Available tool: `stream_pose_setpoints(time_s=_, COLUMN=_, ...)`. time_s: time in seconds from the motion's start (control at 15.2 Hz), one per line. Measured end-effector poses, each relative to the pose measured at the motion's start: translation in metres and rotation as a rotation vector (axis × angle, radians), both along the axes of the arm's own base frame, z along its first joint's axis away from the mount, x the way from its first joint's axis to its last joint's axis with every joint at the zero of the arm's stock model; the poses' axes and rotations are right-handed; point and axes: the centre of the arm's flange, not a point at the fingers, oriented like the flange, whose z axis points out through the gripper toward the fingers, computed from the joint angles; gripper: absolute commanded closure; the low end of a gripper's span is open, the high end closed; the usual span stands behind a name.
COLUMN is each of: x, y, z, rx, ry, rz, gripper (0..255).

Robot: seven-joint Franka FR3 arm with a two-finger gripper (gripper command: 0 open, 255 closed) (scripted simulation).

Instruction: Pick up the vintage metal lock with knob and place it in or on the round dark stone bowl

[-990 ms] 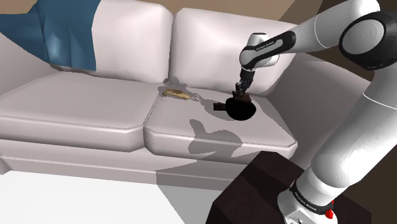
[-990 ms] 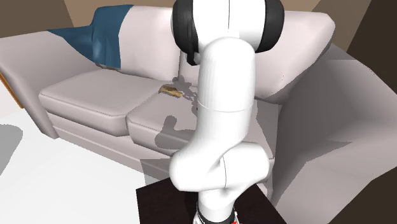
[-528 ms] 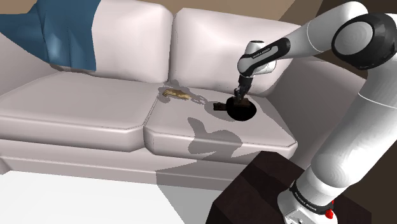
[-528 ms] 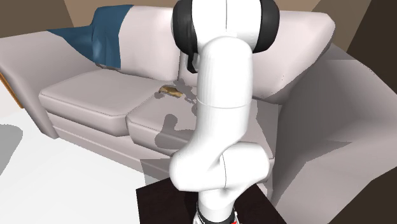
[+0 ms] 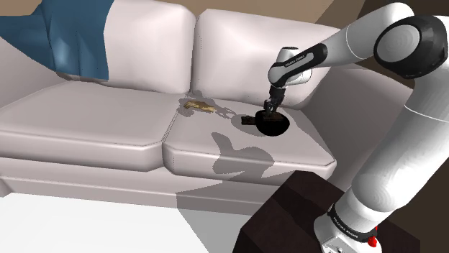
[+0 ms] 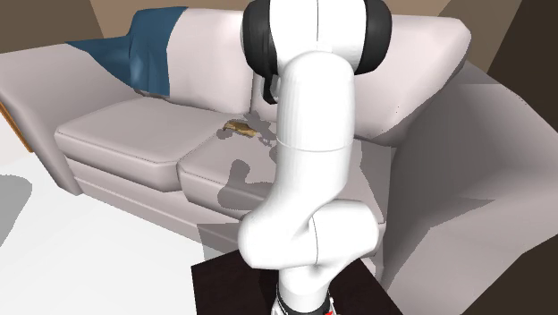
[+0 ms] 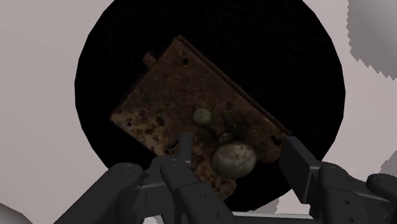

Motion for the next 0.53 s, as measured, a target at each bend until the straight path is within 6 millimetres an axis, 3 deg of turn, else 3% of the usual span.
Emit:
stream_pose_setpoints(time_s=0.33, x=0.0, y=0.0, z=0.0, rx=0.0, ry=0.0, rz=0.0, gripper=0)
stream_pose_setpoints(time_s=0.53, x=-0.001, y=0.002, z=0.028, rx=-0.001, ry=-0.001, rz=0.0, gripper=0)
